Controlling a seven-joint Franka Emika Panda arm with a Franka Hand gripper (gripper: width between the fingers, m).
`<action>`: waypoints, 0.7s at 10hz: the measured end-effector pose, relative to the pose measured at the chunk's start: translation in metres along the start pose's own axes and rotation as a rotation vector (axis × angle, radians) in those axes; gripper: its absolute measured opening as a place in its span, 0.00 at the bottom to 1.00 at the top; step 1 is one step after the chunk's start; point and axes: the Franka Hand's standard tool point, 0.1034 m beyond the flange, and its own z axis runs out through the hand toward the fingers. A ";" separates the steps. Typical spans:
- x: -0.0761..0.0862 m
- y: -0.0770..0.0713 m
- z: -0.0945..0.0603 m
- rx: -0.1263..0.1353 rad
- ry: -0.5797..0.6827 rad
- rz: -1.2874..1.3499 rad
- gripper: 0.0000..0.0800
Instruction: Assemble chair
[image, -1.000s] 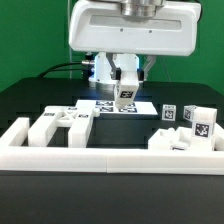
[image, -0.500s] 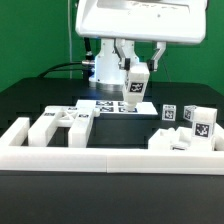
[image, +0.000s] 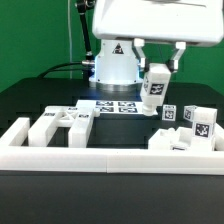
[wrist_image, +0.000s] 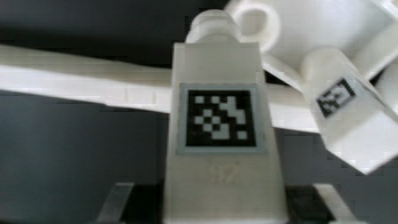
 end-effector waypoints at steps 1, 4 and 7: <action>-0.002 0.004 0.001 -0.003 -0.001 -0.003 0.36; -0.004 0.003 0.003 -0.002 -0.004 -0.003 0.36; -0.004 -0.009 0.018 0.026 0.001 0.050 0.36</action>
Offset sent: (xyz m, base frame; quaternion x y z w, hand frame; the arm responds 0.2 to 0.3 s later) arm 0.0000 0.0000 0.0000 0.0000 0.0000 0.0000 1.0000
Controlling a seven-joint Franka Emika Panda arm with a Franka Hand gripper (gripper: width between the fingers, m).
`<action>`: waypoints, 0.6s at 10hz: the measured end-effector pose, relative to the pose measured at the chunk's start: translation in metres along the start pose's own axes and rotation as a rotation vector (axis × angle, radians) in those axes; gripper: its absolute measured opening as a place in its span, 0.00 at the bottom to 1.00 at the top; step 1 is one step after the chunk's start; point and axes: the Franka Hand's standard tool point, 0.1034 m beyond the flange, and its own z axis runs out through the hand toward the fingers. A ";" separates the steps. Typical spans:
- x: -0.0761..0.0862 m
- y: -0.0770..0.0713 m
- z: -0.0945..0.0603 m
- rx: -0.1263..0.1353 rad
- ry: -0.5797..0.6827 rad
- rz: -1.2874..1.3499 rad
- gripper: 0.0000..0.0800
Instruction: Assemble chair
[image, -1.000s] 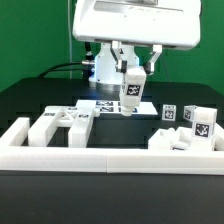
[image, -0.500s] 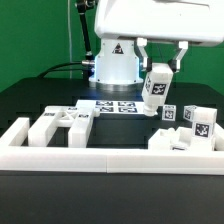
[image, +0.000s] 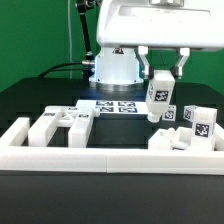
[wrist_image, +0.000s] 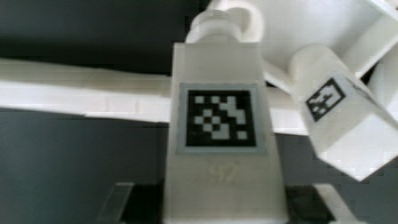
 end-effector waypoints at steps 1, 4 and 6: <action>0.000 0.001 0.000 -0.003 0.011 -0.003 0.36; 0.002 0.007 0.000 -0.036 0.141 -0.017 0.36; -0.001 0.003 0.000 -0.048 0.210 -0.025 0.36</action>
Offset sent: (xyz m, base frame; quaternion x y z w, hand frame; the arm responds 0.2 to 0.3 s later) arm 0.0000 0.0000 0.0000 0.0000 0.1296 0.0000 0.9916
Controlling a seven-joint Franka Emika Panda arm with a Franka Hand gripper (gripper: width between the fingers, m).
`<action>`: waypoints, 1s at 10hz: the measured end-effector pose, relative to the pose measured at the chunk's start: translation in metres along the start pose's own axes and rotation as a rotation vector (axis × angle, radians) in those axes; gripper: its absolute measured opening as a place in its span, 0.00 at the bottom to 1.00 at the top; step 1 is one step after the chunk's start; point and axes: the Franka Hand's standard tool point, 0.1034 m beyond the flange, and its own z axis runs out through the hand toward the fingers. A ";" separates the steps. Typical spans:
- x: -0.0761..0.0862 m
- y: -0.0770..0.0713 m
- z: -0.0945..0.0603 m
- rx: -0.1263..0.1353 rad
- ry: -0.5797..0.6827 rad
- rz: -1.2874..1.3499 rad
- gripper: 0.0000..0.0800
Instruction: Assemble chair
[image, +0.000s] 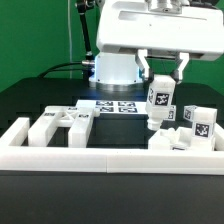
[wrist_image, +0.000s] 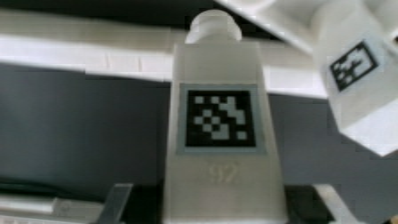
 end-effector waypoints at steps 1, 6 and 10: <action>0.001 -0.003 -0.001 0.003 -0.002 -0.003 0.36; -0.001 -0.009 0.001 0.008 -0.005 -0.013 0.36; -0.008 -0.011 0.009 0.006 -0.004 -0.019 0.36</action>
Offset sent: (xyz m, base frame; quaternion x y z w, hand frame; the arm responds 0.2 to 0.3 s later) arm -0.0048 0.0086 -0.0014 0.0056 0.0055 0.0154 0.9999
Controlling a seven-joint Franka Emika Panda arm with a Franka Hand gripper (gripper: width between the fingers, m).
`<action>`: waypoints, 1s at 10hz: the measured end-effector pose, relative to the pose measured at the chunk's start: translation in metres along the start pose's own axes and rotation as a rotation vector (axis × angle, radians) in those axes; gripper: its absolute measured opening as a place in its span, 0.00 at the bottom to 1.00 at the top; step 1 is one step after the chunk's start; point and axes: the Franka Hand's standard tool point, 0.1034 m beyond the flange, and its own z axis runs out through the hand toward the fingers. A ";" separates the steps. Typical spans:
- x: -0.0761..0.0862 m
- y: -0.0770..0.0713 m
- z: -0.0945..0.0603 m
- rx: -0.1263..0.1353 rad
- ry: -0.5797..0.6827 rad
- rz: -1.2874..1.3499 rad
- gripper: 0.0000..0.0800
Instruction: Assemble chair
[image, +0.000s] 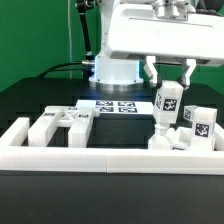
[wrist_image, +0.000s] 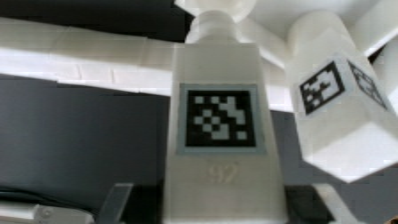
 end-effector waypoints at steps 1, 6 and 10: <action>-0.003 -0.001 0.002 0.000 -0.005 -0.001 0.36; -0.010 -0.004 0.008 0.004 -0.020 -0.006 0.36; -0.016 -0.006 0.014 0.002 -0.019 -0.010 0.36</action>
Offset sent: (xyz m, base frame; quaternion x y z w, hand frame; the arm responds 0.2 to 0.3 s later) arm -0.0046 0.0017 -0.0063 -0.0029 0.0068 0.0043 1.0000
